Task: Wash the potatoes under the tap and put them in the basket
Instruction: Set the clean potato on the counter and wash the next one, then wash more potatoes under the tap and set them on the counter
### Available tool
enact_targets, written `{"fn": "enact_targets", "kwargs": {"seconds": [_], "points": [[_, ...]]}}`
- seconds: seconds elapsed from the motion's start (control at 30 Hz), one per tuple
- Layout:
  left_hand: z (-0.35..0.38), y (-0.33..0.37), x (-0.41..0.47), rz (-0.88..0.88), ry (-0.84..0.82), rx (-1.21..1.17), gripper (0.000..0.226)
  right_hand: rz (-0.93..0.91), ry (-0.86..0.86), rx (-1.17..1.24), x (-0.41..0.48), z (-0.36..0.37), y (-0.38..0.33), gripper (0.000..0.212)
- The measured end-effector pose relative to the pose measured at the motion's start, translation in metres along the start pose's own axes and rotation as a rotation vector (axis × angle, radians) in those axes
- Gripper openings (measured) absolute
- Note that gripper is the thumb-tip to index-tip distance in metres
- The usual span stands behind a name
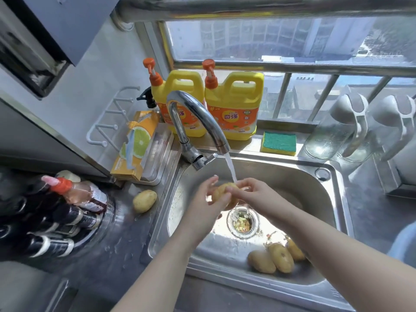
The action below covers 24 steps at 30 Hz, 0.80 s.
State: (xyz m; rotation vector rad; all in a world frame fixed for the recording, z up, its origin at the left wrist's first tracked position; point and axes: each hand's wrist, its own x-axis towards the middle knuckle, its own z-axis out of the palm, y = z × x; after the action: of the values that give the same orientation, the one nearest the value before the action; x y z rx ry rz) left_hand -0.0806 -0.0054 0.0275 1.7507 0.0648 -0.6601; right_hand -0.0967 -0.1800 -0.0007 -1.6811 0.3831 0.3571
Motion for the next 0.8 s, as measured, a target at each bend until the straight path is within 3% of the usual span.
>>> {"fn": "enact_targets", "kwargs": {"seconds": [0.13, 0.33, 0.5, 0.6, 0.8], "points": [[-0.013, -0.02, -0.001, 0.018, 0.026, 0.122, 0.039, 0.131, -0.04, 0.013, 0.004, 0.012, 0.006, 0.048], [-0.053, -0.067, 0.0, 0.01, 0.442, 0.331, 0.039, 0.23, -0.11, -0.032, 0.007, 0.034, 0.01, 0.024], [-0.085, -0.1, -0.013, -0.038, 0.716, 0.191, 0.047, 0.256, -0.162, -0.08, 0.011, 0.045, 0.021, 0.023], [-0.095, -0.108, -0.017, -0.106, 0.763, 0.113, 0.047, 0.273, -0.184, -0.125, 0.013, 0.048, 0.028, 0.022], [-0.1, -0.107, -0.013, -0.123, 0.775, 0.242, 0.041, 0.312, -0.175, -0.163, 0.015, 0.049, 0.045, 0.018]]}}
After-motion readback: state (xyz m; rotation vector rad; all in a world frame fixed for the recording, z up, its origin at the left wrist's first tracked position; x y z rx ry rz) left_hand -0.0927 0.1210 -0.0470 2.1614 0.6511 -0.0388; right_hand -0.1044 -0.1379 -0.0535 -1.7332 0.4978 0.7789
